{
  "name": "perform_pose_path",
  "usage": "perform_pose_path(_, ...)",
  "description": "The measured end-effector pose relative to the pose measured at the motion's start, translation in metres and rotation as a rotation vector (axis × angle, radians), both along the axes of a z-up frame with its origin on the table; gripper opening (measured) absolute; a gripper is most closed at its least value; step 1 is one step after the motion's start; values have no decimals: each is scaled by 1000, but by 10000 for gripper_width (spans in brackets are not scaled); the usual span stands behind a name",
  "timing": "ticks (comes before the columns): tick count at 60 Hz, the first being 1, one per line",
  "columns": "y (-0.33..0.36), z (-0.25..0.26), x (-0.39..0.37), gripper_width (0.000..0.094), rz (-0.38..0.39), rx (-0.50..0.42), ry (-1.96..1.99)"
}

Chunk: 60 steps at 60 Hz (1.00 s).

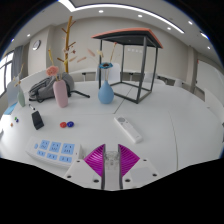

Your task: Unplug charger

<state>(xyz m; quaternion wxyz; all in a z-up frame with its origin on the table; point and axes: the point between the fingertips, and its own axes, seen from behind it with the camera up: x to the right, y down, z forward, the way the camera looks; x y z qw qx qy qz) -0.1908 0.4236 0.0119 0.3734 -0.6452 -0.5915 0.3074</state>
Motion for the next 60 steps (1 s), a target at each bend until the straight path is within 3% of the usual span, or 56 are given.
perform_pose_path(2,-4,-12,1,281,15,-20,-32)
perform_pose_path(3,-4,-17,2,383,16,-27,-49)
perform_pose_path(6,-2,-22,6,859,0,-28,-78)
perform_pose_path(9,3,-10,15,794,-17,-20,-67)
perform_pose_path(13,3,17,28,864,-18,-15,-43)
perform_pose_path(43,-40,239,236,848,80,-27,-66)
perform_pose_path(50,-44,270,266,847,66,-17,-37)
perform_pose_path(60,-49,274,284,848,44,-2,-23)
